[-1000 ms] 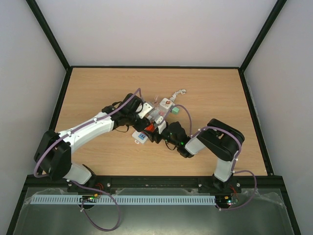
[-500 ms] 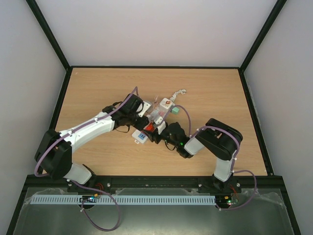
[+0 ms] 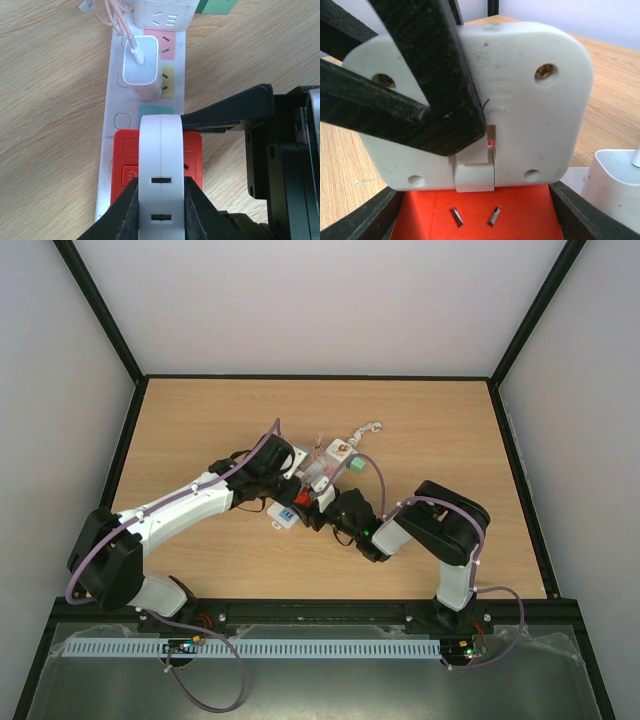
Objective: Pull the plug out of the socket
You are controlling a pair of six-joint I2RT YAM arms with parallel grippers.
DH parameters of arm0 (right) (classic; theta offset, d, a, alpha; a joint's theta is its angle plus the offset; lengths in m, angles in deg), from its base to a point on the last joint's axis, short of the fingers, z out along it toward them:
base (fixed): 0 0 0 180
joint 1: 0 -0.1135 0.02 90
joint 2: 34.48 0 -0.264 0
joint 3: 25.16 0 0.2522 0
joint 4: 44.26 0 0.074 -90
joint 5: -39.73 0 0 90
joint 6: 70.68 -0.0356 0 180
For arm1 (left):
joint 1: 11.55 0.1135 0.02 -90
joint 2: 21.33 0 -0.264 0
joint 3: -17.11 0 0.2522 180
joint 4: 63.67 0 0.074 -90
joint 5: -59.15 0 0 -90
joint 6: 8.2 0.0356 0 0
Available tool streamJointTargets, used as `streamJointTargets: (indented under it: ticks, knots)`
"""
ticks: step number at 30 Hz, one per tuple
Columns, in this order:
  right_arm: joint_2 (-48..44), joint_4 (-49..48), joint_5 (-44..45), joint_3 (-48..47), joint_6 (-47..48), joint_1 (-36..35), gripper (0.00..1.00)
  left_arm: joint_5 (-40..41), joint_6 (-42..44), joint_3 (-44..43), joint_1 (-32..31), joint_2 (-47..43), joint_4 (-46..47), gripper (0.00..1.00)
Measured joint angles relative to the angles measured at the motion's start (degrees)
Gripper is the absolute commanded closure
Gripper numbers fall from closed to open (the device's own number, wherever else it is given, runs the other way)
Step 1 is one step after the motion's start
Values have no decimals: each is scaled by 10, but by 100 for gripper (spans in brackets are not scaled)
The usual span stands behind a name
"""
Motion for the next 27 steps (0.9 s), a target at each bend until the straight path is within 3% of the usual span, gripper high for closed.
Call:
streamJointTargets:
  ticks: [17, 24, 27]
  knots:
    - [10, -1, 3, -10, 2, -2, 51, 8, -2, -15, -1, 0, -19, 97]
    - [12, -5, 8, -10, 2, -2, 50, 1, -2, -52, 3, -16, -19, 97]
    - [12, -5, 8, -10, 2, -2, 43, -6, -2, -52, 8, -25, -19, 97]
